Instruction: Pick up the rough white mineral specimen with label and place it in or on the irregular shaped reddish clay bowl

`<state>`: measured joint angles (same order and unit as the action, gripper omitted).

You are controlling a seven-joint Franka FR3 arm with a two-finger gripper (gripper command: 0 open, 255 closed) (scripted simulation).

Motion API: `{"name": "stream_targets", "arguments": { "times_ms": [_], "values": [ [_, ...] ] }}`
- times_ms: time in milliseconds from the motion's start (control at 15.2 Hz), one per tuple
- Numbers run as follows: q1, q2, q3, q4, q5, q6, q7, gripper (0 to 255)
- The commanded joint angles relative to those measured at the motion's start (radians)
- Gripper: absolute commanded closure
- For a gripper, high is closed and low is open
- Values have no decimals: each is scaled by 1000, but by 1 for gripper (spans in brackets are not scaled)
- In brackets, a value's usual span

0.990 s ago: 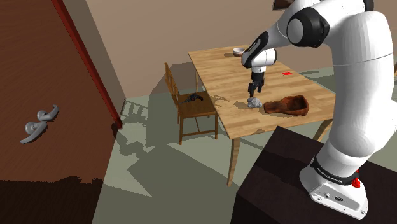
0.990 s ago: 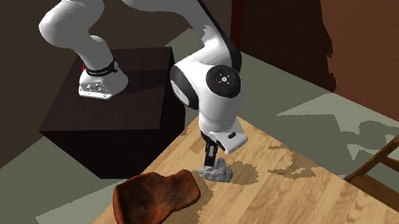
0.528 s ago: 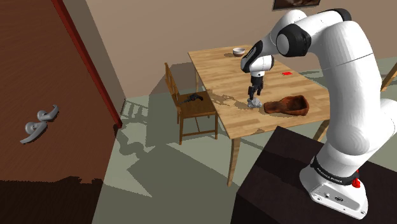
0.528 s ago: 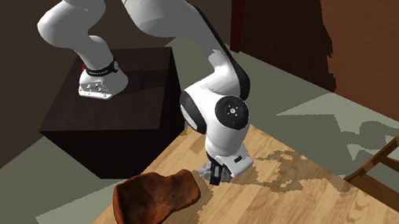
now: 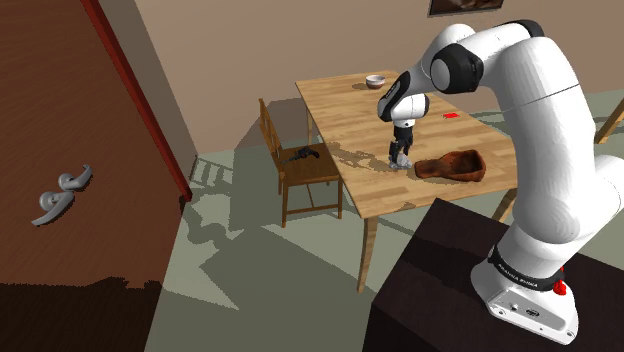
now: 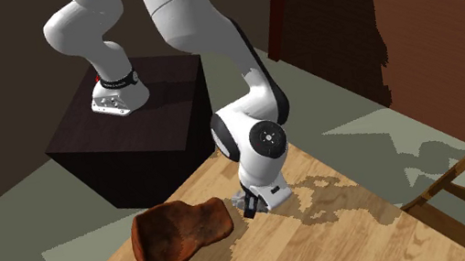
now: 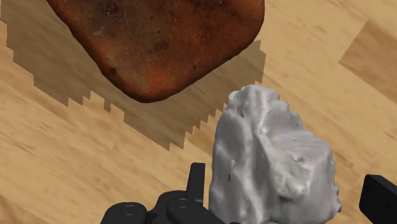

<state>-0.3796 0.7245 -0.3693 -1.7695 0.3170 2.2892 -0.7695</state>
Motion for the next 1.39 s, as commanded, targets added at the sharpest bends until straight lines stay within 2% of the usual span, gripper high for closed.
{"name": "stream_targets", "arguments": {
  "times_ms": [0,198,264,858,1320],
  "values": [
    [0,1,0,1,0,1,0,0],
    [0,1,0,0,0,1,0,0],
    [0,1,0,0,0,1,0,255],
    [0,1,0,1,0,1,0,255],
    [17,-69,-23,-11,-26,-56,14,255]
  ]
}}
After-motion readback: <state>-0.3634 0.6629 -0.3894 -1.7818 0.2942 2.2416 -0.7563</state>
